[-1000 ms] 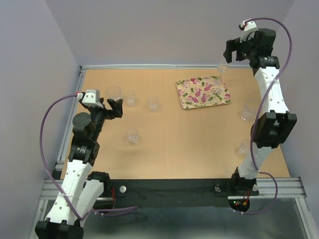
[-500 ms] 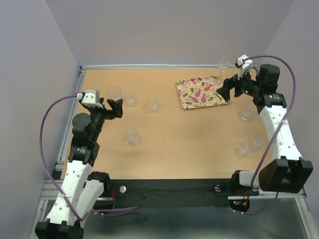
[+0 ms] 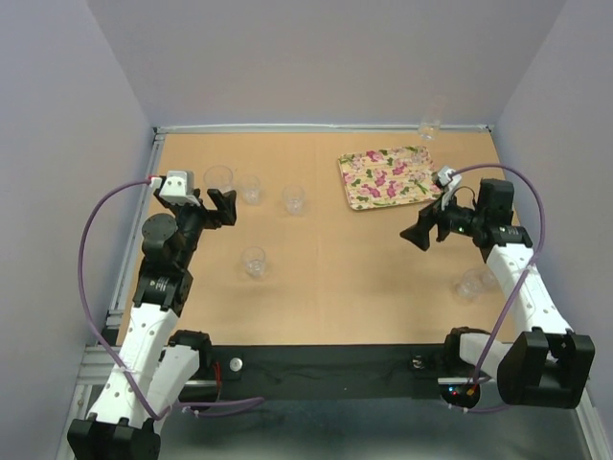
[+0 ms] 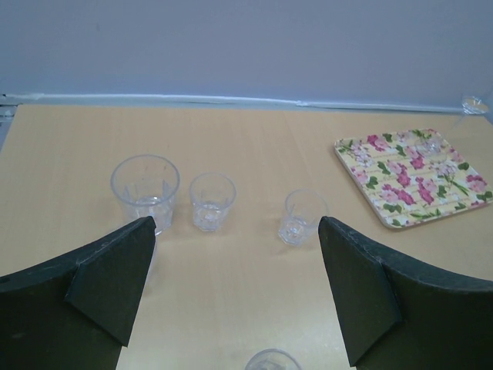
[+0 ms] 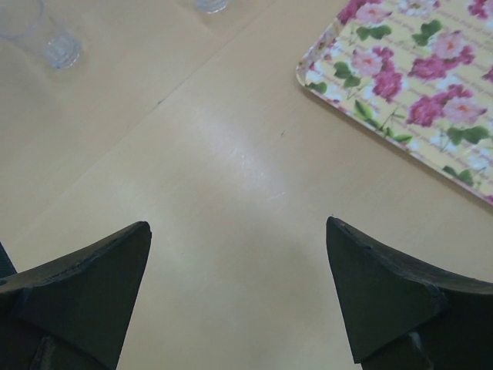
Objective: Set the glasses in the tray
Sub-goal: Grab a glass with a robot arm
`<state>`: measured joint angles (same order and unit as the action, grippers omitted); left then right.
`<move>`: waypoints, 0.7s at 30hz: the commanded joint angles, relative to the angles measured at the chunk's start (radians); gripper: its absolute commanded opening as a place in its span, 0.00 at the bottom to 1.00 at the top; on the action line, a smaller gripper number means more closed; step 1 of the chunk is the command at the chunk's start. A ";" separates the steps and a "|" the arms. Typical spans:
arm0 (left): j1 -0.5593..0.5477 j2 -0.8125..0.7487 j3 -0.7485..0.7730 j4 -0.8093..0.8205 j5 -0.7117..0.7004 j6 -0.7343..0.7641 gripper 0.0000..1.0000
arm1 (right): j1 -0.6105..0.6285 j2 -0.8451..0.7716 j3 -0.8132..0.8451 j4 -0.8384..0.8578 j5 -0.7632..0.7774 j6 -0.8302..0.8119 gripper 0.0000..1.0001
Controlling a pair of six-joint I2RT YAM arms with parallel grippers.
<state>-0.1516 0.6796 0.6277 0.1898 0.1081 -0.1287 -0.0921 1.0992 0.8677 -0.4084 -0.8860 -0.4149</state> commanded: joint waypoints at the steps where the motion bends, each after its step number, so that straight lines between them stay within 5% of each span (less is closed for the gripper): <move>1: -0.008 0.011 -0.008 0.042 -0.027 -0.003 0.98 | -0.008 -0.053 -0.087 0.063 -0.048 -0.039 1.00; 12: -0.005 0.187 0.055 0.019 -0.100 -0.069 0.96 | -0.008 -0.101 -0.110 0.069 -0.041 -0.055 1.00; 21: 0.081 0.558 0.283 -0.127 -0.113 -0.129 0.96 | -0.008 -0.116 -0.110 0.069 -0.030 -0.056 1.00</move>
<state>-0.1181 1.1240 0.7872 0.0975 0.0010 -0.2131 -0.0921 1.0084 0.7532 -0.3836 -0.9020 -0.4568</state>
